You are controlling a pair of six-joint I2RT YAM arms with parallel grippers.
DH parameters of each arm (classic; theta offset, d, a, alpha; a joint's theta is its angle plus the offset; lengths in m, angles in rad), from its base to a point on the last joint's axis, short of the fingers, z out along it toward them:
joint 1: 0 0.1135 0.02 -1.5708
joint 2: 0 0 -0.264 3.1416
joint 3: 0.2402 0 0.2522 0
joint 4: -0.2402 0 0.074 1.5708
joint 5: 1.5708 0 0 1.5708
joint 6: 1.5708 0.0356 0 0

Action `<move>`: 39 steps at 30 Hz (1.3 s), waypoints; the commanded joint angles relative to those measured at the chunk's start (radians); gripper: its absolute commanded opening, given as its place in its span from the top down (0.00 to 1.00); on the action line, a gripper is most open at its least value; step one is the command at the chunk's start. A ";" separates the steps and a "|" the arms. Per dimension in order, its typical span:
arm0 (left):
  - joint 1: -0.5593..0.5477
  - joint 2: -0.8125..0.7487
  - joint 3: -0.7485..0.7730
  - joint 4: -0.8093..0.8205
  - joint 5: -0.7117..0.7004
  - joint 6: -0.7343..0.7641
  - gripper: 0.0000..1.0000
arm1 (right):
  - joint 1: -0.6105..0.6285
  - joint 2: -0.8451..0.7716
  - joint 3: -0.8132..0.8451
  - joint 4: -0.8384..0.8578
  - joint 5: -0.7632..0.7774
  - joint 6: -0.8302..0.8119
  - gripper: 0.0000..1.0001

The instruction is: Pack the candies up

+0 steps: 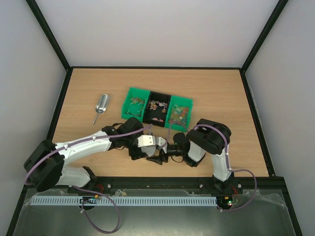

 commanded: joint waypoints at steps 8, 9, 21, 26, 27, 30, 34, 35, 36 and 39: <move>-0.023 0.072 0.051 -0.202 0.056 0.577 0.46 | 0.004 0.015 -0.010 -0.063 -0.055 -0.004 0.64; -0.024 0.075 0.054 -0.211 0.047 0.609 0.46 | 0.003 0.015 -0.009 -0.063 -0.054 -0.004 0.64; 0.084 0.028 0.081 -0.079 0.110 0.096 0.05 | 0.003 0.017 -0.008 -0.045 0.005 0.019 0.64; 0.072 -0.074 -0.026 0.031 0.083 -0.102 0.01 | 0.003 0.020 -0.005 -0.044 0.025 0.023 0.64; 0.065 -0.081 -0.036 0.050 0.068 -0.131 0.01 | 0.003 0.020 -0.004 -0.044 0.025 0.023 0.64; 0.043 -0.089 -0.053 0.101 0.029 -0.202 0.01 | 0.004 0.020 -0.004 -0.047 0.024 0.023 0.64; 0.014 -0.056 -0.044 0.144 0.021 -0.255 0.01 | 0.003 0.021 -0.002 -0.050 0.025 0.022 0.64; 0.010 -0.046 -0.044 0.149 0.026 -0.265 0.01 | 0.003 0.021 -0.002 -0.050 0.025 0.021 0.64; 0.003 -0.036 -0.045 0.155 0.023 -0.274 0.01 | 0.004 0.021 -0.001 -0.050 0.025 0.021 0.64; -0.016 -0.021 -0.062 0.176 -0.003 -0.288 0.01 | 0.003 0.021 -0.001 -0.050 0.023 0.021 0.64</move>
